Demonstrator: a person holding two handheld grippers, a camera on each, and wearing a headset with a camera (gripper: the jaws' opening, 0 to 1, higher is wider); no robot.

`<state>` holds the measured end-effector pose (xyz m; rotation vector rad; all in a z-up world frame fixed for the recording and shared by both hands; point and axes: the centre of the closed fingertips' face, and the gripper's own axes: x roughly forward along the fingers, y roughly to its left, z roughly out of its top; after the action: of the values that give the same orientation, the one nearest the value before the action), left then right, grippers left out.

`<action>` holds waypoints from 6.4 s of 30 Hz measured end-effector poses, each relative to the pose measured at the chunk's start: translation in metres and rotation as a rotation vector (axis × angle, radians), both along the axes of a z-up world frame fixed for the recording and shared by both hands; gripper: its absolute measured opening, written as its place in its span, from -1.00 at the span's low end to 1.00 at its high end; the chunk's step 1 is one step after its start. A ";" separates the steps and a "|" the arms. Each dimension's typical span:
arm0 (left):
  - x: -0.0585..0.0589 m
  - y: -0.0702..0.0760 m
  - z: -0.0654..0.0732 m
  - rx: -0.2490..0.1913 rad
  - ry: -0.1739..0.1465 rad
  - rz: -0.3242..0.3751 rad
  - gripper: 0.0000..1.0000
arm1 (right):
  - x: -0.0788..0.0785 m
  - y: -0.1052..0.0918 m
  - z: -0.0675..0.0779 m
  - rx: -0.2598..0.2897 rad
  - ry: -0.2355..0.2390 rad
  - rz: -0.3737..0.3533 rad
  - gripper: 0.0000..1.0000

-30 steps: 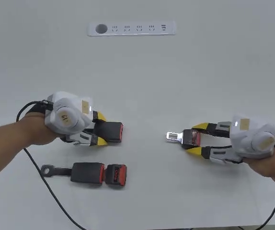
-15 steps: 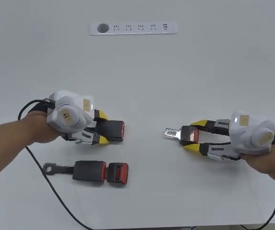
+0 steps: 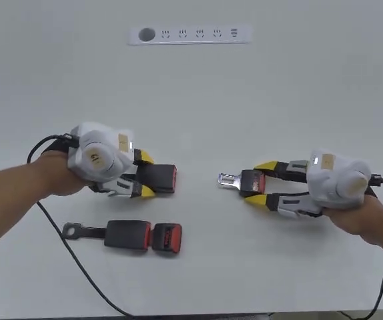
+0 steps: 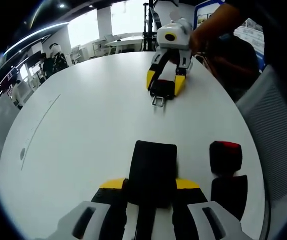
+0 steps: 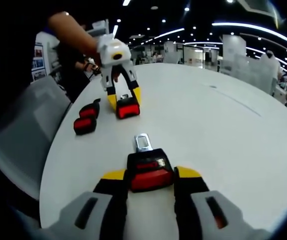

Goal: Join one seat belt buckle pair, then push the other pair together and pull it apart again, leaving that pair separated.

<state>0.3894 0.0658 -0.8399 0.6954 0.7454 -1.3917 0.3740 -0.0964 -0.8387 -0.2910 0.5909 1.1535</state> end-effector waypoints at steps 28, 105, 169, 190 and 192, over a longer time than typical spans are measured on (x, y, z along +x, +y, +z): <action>0.001 0.002 -0.002 0.000 0.001 -0.004 -0.28 | 0.004 0.067 0.000 0.074 0.007 0.046 -0.27; -0.001 0.001 -0.003 0.015 0.004 -0.084 -0.31 | 0.011 0.117 -0.003 -0.040 0.051 0.050 -0.28; 0.000 0.002 -0.002 0.017 0.011 -0.079 -0.30 | 0.012 0.117 -0.003 -0.031 0.036 0.013 -0.26; -0.004 -0.002 0.003 0.030 0.008 -0.092 -0.30 | 0.008 0.098 -0.003 -0.036 0.024 0.037 -0.26; -0.005 -0.002 0.003 0.033 0.010 -0.095 -0.30 | 0.007 0.094 -0.003 -0.047 0.017 0.043 -0.26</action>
<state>0.3848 0.0638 -0.8369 0.7585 0.7527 -1.4730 0.3812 -0.0027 -0.8419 -0.3356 0.6302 1.1860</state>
